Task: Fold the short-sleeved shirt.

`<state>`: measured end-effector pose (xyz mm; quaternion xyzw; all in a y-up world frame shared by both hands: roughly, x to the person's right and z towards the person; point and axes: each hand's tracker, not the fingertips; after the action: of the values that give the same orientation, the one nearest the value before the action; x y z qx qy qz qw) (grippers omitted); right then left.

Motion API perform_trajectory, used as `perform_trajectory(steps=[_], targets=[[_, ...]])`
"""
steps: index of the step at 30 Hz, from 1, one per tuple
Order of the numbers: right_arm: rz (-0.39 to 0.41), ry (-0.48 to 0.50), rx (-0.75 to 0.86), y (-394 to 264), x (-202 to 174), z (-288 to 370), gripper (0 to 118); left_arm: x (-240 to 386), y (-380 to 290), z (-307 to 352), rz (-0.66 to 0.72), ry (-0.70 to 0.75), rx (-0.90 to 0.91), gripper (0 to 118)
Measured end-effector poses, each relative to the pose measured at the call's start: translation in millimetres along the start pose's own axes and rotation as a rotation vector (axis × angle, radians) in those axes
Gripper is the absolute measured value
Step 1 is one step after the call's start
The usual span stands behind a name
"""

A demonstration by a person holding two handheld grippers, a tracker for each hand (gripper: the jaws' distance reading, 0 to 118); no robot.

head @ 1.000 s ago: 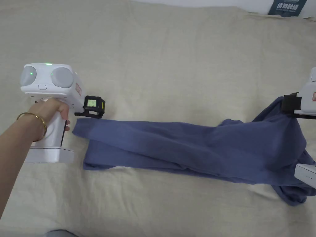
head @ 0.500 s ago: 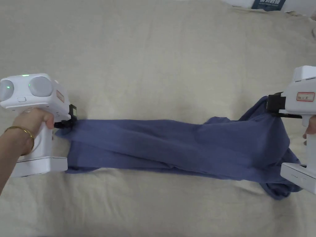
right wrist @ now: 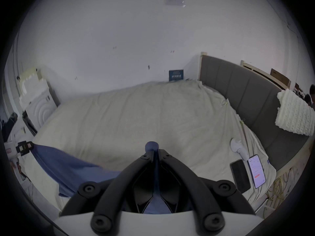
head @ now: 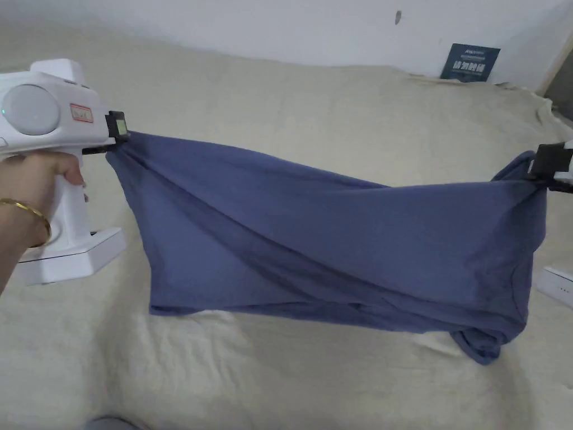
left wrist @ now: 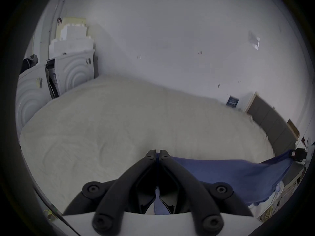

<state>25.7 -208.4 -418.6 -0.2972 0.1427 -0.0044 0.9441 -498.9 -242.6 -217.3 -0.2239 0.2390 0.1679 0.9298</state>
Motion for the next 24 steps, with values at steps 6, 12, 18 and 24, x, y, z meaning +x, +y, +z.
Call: perform_trajectory(steps=[6, 12, 18, 24], targets=[[-0.069, 0.025, 0.116, 28, 23, 63, 3, -5, 25, 60, 0.010, -0.022, 0.116, 0], [-0.104, 0.067, 0.219, 53, 29, 114, 3, -2, 54, 106, 0.015, -0.043, 0.219, 0], [-0.105, 0.090, 0.271, 90, 23, 145, 3, 4, 96, 134, -0.005, -0.036, 0.297, 0], [-0.044, 0.059, 0.301, 142, -14, 144, 3, 25, 153, 125, -0.069, 0.056, 0.342, 0]])
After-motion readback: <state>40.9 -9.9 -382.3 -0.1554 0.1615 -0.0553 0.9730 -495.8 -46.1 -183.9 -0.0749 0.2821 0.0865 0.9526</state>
